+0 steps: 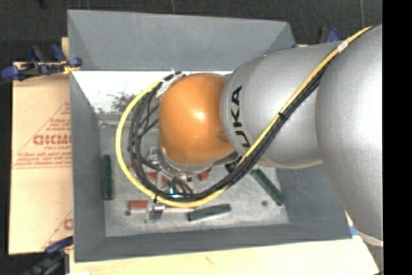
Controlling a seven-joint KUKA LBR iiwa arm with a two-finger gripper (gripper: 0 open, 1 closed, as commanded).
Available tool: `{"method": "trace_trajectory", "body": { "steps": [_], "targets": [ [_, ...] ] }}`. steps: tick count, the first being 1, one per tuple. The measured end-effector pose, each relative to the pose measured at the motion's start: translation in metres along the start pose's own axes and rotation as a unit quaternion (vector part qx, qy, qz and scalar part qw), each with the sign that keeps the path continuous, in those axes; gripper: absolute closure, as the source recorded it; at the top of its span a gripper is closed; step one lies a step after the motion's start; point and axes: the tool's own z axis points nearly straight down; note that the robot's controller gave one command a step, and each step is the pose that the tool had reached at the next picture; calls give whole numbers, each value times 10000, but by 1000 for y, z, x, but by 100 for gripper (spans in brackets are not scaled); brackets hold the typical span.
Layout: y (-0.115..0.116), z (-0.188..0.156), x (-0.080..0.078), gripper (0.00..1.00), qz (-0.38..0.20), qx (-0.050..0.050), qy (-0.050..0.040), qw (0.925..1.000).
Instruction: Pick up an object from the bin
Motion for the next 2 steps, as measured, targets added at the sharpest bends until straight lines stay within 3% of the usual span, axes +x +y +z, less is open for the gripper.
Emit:
{"method": "trace_trajectory", "body": {
  "steps": [1, 2],
  "targets": [
    [-1, -4, -2, 0, 20, -9, -37, 10000],
    [-33, 60, 2, 0, -377, -6, -61, 9993]
  ]
}}
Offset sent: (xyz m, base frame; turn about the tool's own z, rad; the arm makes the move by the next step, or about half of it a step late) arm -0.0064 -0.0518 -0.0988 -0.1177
